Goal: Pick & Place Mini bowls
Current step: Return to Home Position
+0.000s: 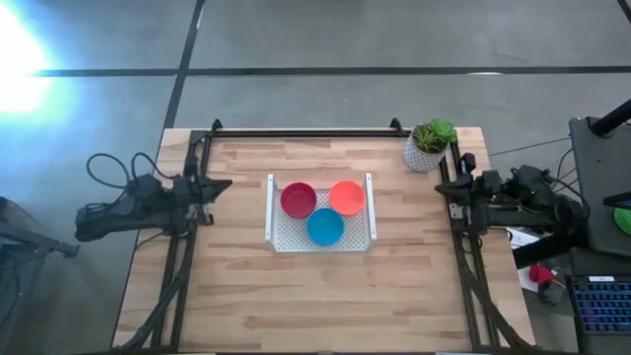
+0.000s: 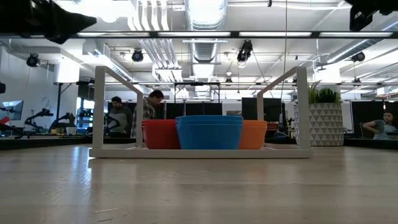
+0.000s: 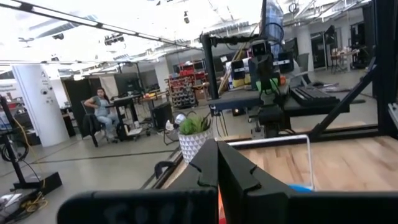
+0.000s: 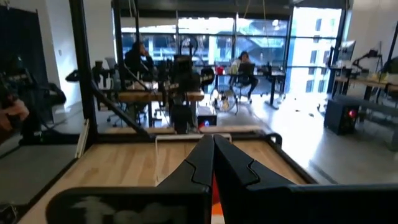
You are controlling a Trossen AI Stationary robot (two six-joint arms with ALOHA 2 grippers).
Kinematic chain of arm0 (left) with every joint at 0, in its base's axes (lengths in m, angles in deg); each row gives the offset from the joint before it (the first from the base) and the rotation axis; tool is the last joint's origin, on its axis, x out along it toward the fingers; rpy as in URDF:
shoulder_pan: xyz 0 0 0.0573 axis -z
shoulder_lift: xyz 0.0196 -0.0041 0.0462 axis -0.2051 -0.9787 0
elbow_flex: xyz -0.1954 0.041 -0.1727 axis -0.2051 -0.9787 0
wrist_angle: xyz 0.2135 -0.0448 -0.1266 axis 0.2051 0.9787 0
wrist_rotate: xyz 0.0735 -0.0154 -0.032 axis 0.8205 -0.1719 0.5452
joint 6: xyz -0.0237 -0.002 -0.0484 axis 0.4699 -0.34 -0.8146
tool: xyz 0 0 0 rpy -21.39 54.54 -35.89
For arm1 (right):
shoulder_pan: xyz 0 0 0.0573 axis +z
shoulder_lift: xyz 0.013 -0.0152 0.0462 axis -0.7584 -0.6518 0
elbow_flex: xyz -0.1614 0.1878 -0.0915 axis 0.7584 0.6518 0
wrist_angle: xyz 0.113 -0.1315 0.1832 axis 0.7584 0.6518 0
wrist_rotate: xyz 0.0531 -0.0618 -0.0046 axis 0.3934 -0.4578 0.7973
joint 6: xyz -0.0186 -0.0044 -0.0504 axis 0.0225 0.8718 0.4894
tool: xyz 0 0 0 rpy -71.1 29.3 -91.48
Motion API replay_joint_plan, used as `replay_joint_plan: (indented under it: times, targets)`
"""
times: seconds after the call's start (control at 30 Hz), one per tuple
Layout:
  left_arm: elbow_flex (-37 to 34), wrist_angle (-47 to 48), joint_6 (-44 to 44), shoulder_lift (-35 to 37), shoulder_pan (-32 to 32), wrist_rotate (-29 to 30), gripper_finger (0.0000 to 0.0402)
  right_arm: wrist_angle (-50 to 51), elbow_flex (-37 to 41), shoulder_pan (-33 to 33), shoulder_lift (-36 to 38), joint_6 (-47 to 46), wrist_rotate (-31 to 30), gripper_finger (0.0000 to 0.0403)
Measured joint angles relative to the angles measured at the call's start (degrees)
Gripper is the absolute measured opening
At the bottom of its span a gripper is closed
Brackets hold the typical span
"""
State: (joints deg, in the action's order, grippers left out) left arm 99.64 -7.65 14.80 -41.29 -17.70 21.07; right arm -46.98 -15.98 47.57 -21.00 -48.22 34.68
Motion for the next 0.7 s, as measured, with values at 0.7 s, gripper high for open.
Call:
replay_joint_plan:
  times: [0.7]
  targets:
    - [-11.91, -12.31, -0.04, 0.35, 0.00, 0.17, 0.0000, -15.54, 19.50, -0.01, 0.04, -1.18, -0.02, 0.0008]
